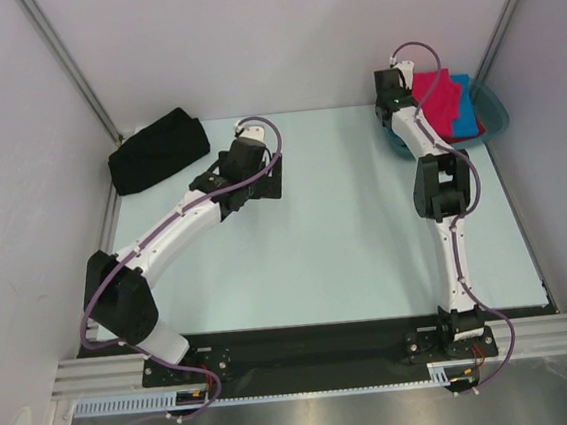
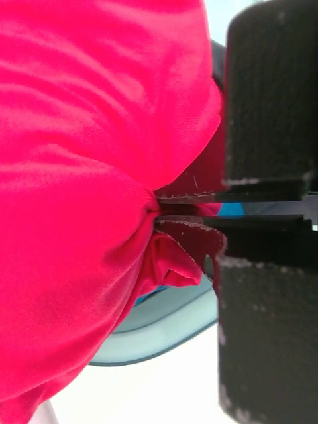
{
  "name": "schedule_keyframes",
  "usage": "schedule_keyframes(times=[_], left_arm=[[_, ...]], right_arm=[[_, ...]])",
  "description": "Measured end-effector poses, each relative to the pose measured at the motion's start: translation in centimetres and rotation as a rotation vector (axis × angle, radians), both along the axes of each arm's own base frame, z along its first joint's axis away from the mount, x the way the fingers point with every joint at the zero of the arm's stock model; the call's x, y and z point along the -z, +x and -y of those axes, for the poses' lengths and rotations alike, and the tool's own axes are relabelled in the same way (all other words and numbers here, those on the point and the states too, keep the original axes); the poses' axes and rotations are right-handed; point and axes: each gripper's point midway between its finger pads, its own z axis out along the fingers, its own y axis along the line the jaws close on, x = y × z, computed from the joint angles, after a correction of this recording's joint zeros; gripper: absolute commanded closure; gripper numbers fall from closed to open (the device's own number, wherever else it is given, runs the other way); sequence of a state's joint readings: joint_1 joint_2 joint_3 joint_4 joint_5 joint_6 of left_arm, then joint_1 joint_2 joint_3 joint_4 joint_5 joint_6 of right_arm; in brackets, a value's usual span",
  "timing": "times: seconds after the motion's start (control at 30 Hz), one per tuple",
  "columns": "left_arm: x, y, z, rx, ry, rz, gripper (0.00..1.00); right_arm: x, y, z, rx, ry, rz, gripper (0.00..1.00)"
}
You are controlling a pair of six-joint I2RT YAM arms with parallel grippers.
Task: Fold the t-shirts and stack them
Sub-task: Grab the tshirt from the pile, then move the tshirt to the center of the board
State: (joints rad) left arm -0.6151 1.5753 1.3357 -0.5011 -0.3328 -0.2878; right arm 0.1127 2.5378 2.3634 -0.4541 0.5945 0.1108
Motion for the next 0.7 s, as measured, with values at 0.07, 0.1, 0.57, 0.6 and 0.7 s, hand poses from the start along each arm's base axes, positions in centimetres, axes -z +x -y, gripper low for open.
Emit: schedule_keyframes(times=[0.07, 0.1, 0.57, 0.6, 0.7], left_arm=[[0.0, 0.0, 0.0, 0.001, -0.002, 0.0, 0.0], [0.0, 0.0, 0.1, 0.004, -0.004, -0.002, 0.0], [0.1, -1.8, -0.1, -0.008, -0.078, -0.015, 0.0], [-0.1, -2.0, -0.4, -0.023, -0.083, -0.01, 0.0], [-1.2, -2.3, -1.7, -0.087, -0.093, 0.029, 0.0]], right_arm=[[-0.4, -0.9, -0.7, -0.021, -0.002, 0.0, 1.0], [-0.9, -1.6, -1.0, -0.036, -0.005, -0.008, 1.0], [-38.3, -17.2, -17.4, -0.519, -0.029, 0.542, 1.0], [-40.2, -19.3, -18.6, -0.551, -0.022, 0.575, 1.0], [-43.4, -25.0, -21.9, -0.651, 0.01, 0.629, 1.0]])
